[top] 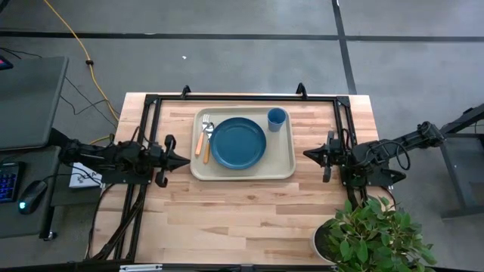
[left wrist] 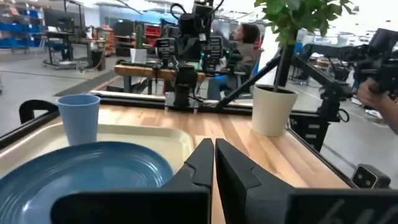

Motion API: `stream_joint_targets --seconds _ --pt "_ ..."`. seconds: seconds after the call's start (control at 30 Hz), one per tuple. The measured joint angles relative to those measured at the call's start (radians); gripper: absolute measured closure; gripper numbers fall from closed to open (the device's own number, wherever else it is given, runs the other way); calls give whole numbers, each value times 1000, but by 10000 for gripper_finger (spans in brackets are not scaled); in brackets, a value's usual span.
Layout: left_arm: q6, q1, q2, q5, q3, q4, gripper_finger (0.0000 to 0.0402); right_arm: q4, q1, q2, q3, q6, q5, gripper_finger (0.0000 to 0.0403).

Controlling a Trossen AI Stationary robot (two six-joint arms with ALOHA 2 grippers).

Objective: Pick and place plate/cup/fork/spoon on tray
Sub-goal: Return to Home Position

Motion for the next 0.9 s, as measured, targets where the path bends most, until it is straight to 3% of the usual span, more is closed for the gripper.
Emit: stream_joint_targets --seconds 0.3,0.6,0.67,0.9 --pt "79 0 6 0 0 -1 401 -46 0 -45 0 -38 4 403" --pt "79 0 6 0 0 -1 401 -80 0 -317 -75 -55 40 403" --pt "79 0 6 0 0 -1 401 -45 0 -374 -121 -73 5 403" --pt "79 0 7 -7 2 6 401 17 24 -372 -201 -51 -203 403"
